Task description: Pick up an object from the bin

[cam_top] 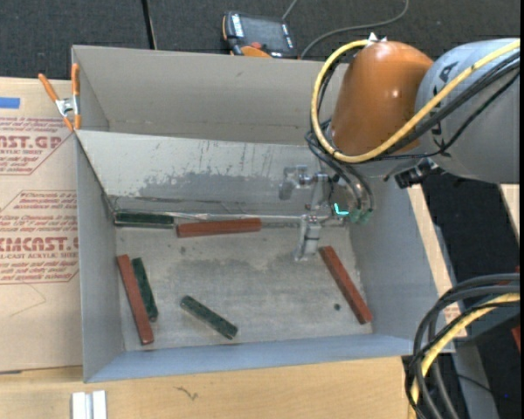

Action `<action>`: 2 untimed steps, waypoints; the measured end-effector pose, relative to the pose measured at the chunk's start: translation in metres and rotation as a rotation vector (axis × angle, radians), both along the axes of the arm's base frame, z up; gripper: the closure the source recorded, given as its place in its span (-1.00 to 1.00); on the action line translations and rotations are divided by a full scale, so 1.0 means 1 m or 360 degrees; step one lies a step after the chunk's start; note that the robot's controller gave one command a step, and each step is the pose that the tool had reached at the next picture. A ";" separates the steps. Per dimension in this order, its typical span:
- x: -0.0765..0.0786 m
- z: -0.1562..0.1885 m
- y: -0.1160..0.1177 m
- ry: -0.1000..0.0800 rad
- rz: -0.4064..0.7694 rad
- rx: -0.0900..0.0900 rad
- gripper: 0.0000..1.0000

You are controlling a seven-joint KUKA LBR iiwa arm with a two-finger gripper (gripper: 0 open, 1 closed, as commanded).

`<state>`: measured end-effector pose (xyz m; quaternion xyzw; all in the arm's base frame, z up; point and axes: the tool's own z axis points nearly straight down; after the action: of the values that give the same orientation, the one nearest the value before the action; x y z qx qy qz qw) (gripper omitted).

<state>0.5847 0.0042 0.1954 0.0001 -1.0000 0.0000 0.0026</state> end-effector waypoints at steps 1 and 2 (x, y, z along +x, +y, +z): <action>-0.013 -0.019 0.106 -0.0007 -0.0038 0.0007 -1.00; -0.066 -0.094 0.184 -0.0001 0.0391 0.0004 -1.00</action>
Offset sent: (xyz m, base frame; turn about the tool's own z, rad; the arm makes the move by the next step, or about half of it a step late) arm -0.0117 0.0988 -0.0183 0.0331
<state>0.5190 0.1877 0.1009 0.1225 -0.9925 -0.0008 0.0022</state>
